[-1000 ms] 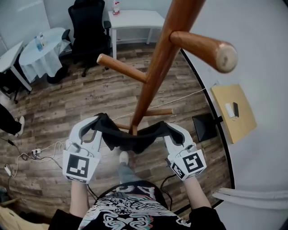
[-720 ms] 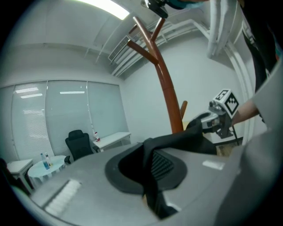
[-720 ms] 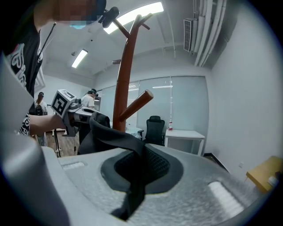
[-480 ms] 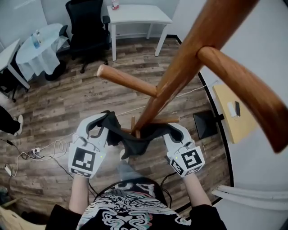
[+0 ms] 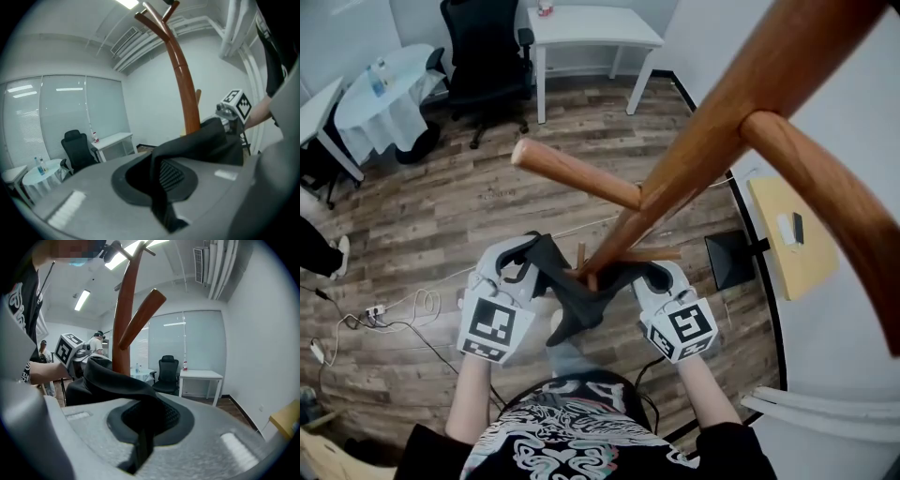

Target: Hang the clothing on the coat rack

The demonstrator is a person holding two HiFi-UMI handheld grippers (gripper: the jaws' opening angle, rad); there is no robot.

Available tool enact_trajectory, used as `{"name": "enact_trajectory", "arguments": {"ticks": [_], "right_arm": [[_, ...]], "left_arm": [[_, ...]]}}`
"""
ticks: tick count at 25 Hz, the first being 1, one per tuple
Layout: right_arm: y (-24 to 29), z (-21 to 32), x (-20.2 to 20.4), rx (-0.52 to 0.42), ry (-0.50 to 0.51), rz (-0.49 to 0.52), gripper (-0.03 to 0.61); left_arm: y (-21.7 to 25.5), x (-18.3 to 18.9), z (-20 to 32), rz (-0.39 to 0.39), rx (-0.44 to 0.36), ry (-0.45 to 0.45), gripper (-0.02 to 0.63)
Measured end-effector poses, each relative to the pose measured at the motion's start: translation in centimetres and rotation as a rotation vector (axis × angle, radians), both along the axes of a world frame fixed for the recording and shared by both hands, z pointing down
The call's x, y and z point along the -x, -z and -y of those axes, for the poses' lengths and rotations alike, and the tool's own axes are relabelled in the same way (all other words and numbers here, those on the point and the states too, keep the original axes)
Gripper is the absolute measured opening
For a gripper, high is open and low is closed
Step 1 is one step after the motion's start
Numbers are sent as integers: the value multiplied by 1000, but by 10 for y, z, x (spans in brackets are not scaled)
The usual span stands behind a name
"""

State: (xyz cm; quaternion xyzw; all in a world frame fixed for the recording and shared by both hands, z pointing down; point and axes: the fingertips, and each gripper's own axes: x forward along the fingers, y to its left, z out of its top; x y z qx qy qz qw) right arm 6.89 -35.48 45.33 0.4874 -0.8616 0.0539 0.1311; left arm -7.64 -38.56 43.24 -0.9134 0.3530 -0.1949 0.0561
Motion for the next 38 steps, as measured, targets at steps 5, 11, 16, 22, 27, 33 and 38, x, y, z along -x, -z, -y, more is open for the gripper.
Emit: {"name": "enact_trajectory", "arguments": {"ticks": [5,11,16,22,27,33,38], "right_arm": [[-17,1,4,45,15,5,6],[-35,4,13,110,27,-3,8],[-46,2,24,164,45,14,8],[-48,0,20,185,56,23,45],[-56,-3,6,203,40,33,107],[-58,-11,-1,211,56,43,107],[-60,-19,1,213,55,40,107]], "left_arm": [[-17,-13,1,36,23,-25,0],[-47,-35,-2,87,87,-71,0],[-62,-50,-6,132,103,-114,0],[-76,-68,-15,220,95,-186,0],[-85,-72,-19,231,96,-205,2],[-83,-72,-30,255,111,-236,9],[-82,-50,-35,241,131,-213,75]]}}
